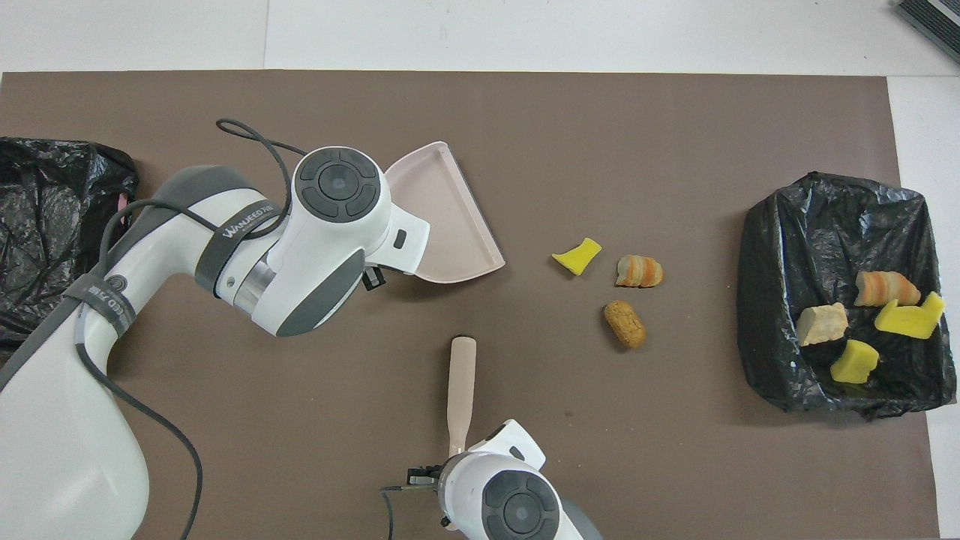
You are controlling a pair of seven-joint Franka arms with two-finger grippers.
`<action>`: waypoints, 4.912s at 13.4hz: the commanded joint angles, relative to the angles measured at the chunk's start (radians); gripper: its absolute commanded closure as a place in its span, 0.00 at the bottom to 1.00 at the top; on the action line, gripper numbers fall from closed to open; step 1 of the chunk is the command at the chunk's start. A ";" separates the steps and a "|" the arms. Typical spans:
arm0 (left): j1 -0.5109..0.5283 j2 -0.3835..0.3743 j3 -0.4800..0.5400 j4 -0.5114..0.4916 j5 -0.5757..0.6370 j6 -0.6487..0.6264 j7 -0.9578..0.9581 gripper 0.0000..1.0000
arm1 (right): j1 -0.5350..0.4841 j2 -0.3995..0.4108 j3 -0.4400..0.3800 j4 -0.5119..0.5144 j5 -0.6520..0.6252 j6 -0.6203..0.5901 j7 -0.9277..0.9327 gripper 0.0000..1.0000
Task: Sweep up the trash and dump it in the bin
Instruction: 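Grasp the dustpan with the left gripper and angle it toward the pieces, then grasp the beige brush with the right gripper and bring it to the pieces, then sweep the orange chunk into the dustpan with the right gripper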
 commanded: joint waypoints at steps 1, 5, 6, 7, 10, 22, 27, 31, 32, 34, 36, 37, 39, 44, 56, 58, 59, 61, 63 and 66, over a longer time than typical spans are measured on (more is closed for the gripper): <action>0.008 -0.021 -0.005 -0.007 0.021 -0.017 0.068 1.00 | -0.018 0.014 0.005 0.012 0.009 0.004 -0.038 0.44; 0.008 -0.021 -0.005 -0.007 0.020 -0.019 0.105 1.00 | -0.018 0.012 0.005 0.012 0.009 0.003 -0.037 0.82; 0.005 -0.021 -0.006 -0.006 0.020 -0.016 0.105 1.00 | -0.021 0.008 0.005 0.012 0.009 0.003 -0.035 0.96; 0.002 -0.021 -0.006 -0.005 0.020 -0.014 0.105 1.00 | -0.029 0.001 0.005 0.012 0.009 0.003 -0.035 1.00; 0.000 -0.023 -0.006 -0.007 0.021 -0.022 0.107 1.00 | -0.032 -0.005 0.005 0.013 0.009 0.003 -0.030 1.00; -0.006 -0.093 -0.060 -0.140 0.008 -0.019 0.196 1.00 | -0.228 -0.252 -0.002 0.036 -0.307 -0.554 -0.048 1.00; -0.006 -0.096 -0.101 -0.180 0.005 -0.016 0.155 1.00 | -0.391 -0.281 0.000 -0.011 -0.499 -0.675 -0.242 1.00; -0.004 -0.093 -0.120 -0.187 0.005 0.007 0.095 1.00 | -0.541 -0.275 0.001 -0.039 -0.586 -0.628 -0.389 1.00; -0.004 -0.092 -0.120 -0.188 0.005 0.010 0.095 1.00 | -0.572 -0.272 0.002 -0.046 -0.586 -0.602 -0.427 1.00; -0.004 -0.092 -0.120 -0.186 0.003 0.015 0.095 1.00 | -0.593 -0.260 0.003 -0.062 -0.580 -0.579 -0.441 1.00; 0.002 -0.093 -0.120 -0.197 0.003 0.016 0.095 1.00 | -0.593 -0.244 0.003 -0.063 -0.557 -0.574 -0.472 1.00; 0.003 -0.095 -0.120 -0.203 0.003 0.018 0.095 1.00 | -0.598 -0.238 0.003 -0.066 -0.525 -0.562 -0.512 1.00; 0.005 -0.096 -0.120 -0.206 0.003 0.026 0.084 1.00 | -0.633 -0.224 0.002 -0.066 -0.418 -0.537 -0.599 1.00; 0.020 -0.109 -0.121 -0.235 0.003 0.030 0.084 1.00 | -0.635 -0.184 0.005 -0.062 -0.267 -0.462 -0.627 1.00; 0.019 -0.201 -0.121 -0.363 0.003 0.055 0.082 1.00 | -0.438 -0.068 0.008 0.111 0.254 -0.430 -0.616 1.00; 0.020 -0.199 -0.120 -0.363 0.003 0.071 0.081 1.00 | -0.466 -0.094 -0.008 0.171 0.227 -0.532 -0.589 1.00; 0.028 -0.196 -0.118 -0.361 0.003 0.082 0.082 1.00 | -0.516 -0.112 -0.009 0.194 0.178 -0.569 -0.583 1.00; 0.045 -0.176 -0.114 -0.332 0.003 0.099 0.081 1.00 | -0.620 -0.149 -0.008 0.211 0.017 -0.582 -0.589 1.00; 0.048 -0.150 -0.112 -0.289 0.003 0.081 0.082 1.00 | -0.673 -0.137 0.000 0.230 -0.142 -0.576 -0.609 1.00; 0.046 -0.130 -0.112 -0.249 0.003 0.044 0.082 1.00 | -0.685 -0.086 0.000 0.222 -0.466 -0.577 -0.610 1.00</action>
